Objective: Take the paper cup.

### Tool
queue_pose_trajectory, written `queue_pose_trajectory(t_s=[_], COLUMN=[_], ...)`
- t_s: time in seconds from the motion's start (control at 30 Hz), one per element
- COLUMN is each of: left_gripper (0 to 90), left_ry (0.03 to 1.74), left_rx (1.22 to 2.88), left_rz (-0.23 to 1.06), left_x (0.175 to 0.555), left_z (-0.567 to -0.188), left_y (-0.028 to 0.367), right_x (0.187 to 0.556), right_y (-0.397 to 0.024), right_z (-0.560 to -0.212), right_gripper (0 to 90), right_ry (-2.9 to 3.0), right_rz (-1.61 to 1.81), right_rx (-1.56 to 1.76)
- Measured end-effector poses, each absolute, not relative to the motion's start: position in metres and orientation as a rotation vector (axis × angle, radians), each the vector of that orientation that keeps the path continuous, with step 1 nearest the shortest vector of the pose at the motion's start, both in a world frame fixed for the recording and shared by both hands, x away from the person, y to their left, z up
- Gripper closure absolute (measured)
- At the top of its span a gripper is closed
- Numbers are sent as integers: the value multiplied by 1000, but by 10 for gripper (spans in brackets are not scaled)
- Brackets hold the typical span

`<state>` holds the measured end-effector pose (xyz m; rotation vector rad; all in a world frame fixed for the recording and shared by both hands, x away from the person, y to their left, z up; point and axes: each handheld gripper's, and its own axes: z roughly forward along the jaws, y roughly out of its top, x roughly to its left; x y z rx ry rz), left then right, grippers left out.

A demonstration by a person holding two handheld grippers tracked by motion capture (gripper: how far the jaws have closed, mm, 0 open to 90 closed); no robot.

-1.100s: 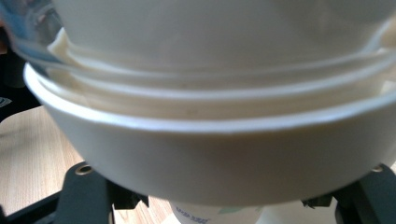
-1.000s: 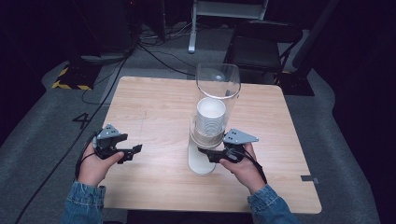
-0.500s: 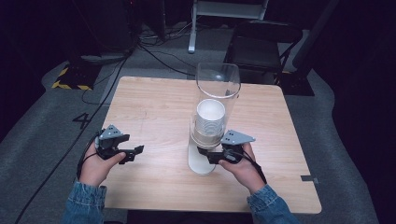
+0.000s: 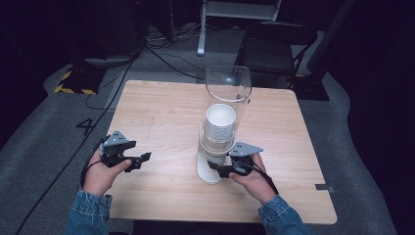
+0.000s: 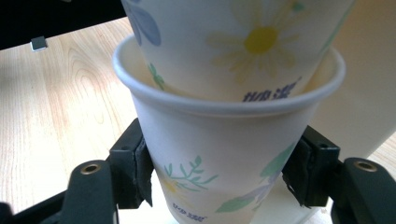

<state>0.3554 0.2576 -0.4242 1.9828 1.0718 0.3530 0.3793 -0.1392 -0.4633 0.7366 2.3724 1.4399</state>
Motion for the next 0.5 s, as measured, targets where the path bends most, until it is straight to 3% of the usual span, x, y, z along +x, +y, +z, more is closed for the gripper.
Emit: queue_pose_trajectory(t_s=[0.5], left_gripper=[241], left_ry=[1059], left_rx=[1995], left_rz=[333], left_x=[362], left_z=[-426], left_y=[253], right_x=[375], right_y=[-149], right_z=[-472], right_gripper=[344], right_ry=[2487], right_rz=[1296], right_rx=[727])
